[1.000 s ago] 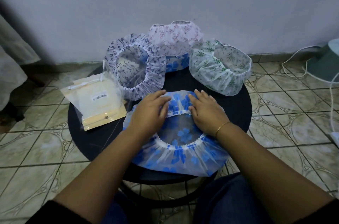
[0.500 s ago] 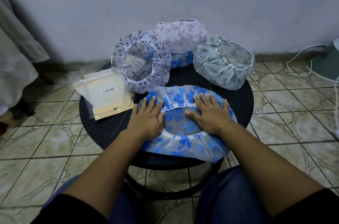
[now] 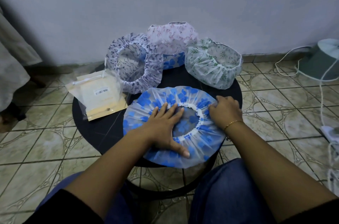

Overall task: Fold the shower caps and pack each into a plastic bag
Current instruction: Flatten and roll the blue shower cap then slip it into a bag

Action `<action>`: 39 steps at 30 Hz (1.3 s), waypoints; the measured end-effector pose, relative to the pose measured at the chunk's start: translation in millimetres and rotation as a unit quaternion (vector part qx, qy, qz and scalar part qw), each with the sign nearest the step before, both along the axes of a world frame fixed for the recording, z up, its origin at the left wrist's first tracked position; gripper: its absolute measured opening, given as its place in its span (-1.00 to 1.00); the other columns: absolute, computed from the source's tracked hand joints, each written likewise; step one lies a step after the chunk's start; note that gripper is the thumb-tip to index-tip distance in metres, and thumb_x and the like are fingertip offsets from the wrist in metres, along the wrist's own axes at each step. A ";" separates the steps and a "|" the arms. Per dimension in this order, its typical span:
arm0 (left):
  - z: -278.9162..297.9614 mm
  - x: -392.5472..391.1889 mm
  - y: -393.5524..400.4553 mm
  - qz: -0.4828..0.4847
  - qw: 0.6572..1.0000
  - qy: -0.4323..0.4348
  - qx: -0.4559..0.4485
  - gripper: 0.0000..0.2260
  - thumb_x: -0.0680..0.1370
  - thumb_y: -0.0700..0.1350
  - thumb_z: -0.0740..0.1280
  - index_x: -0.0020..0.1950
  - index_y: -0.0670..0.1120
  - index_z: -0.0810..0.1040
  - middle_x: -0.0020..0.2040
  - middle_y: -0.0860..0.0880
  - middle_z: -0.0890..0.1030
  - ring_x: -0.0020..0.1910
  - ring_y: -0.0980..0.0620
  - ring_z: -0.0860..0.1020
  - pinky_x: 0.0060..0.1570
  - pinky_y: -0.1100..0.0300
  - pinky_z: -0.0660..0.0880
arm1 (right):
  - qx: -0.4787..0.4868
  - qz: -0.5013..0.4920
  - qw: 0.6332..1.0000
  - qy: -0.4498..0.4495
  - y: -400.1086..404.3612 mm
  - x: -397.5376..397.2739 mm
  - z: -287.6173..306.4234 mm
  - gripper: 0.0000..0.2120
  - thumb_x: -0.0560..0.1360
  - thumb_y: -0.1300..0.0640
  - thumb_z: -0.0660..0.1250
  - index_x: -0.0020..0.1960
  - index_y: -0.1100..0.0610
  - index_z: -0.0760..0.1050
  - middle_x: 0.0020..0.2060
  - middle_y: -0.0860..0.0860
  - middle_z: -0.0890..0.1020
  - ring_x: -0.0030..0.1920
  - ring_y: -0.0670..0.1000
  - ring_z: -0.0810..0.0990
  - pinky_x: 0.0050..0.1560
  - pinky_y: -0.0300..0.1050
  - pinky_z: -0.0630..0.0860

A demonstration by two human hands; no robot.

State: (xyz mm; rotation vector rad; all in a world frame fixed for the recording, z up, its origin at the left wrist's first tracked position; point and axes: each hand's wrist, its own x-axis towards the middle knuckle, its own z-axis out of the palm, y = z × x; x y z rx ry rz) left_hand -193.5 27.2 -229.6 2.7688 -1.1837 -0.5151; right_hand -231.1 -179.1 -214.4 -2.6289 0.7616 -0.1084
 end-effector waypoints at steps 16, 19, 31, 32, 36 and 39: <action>-6.3 -6.8 -9.4 0.054 0.998 -0.027 -0.005 -0.10 0.31 0.51 -0.17 0.54 0.09 -0.26 0.55 0.04 -0.27 0.52 -0.03 -0.29 0.47 -0.07 -0.28 | 0.664 -0.141 0.706 -0.204 -13.8 -11.9 2.4 -0.81 0.56 0.19 0.15 -0.04 0.29 0.49 -0.03 0.22 0.61 -0.11 0.13 0.57 -0.05 0.00 0.54; -6.6 -8.1 -11.1 0.061 0.998 -0.026 -0.012 -0.13 0.33 0.49 -0.18 0.53 0.10 -0.27 0.55 0.04 -0.28 0.52 -0.04 -0.28 0.47 -0.08 -0.27 | 0.711 -0.111 0.672 -0.176 -11.0 -18.8 -2.2 -0.68 0.53 0.33 -0.02 0.08 0.33 0.49 0.05 0.28 0.59 0.01 0.22 0.59 -0.02 0.07 0.60; -10.9 -5.7 -33.5 0.050 0.977 0.051 -0.202 -0.06 0.34 0.57 -0.10 0.57 0.03 0.00 0.57 0.00 0.03 0.54 0.00 0.00 0.50 -0.04 -0.05 | 0.545 0.185 0.804 -0.146 22.3 -23.8 5.2 -0.54 0.56 0.22 0.20 0.43 0.02 0.26 0.29 -0.14 0.45 0.24 -0.15 0.48 0.18 -0.32 0.46; -9.3 -7.0 -33.4 0.059 0.950 0.090 -0.294 -0.07 0.35 0.57 -0.05 0.54 -0.01 0.15 0.52 0.00 0.21 0.49 0.05 0.17 0.47 0.02 0.10 | 0.505 0.202 0.826 -0.150 24.2 -23.3 6.7 -0.52 0.56 0.14 0.21 0.45 0.01 0.23 0.32 -0.18 0.39 0.29 -0.20 0.41 0.22 -0.37 0.38; -2.1 -7.9 -14.6 0.190 0.872 0.038 -0.449 -0.23 0.41 0.47 0.03 0.37 -0.05 0.46 0.35 0.11 0.46 0.34 0.17 0.39 0.31 0.24 0.29 | 0.474 0.195 0.842 -0.171 33.0 -19.7 5.5 -0.50 0.55 -0.03 0.14 0.47 -0.02 0.19 0.41 -0.16 0.28 0.44 -0.15 0.23 0.46 -0.12 0.17; -4.9 -1.2 9.0 0.148 0.948 -0.149 -0.240 -0.47 0.55 0.23 -0.02 0.44 0.07 0.37 0.47 0.08 0.34 0.47 0.06 0.24 0.31 0.15 0.12 | 0.453 0.204 0.851 -0.167 37.4 -16.0 1.1 -0.43 0.51 -0.23 0.16 0.47 -0.10 0.19 0.46 -0.14 0.24 0.46 -0.14 0.19 0.50 0.00 0.12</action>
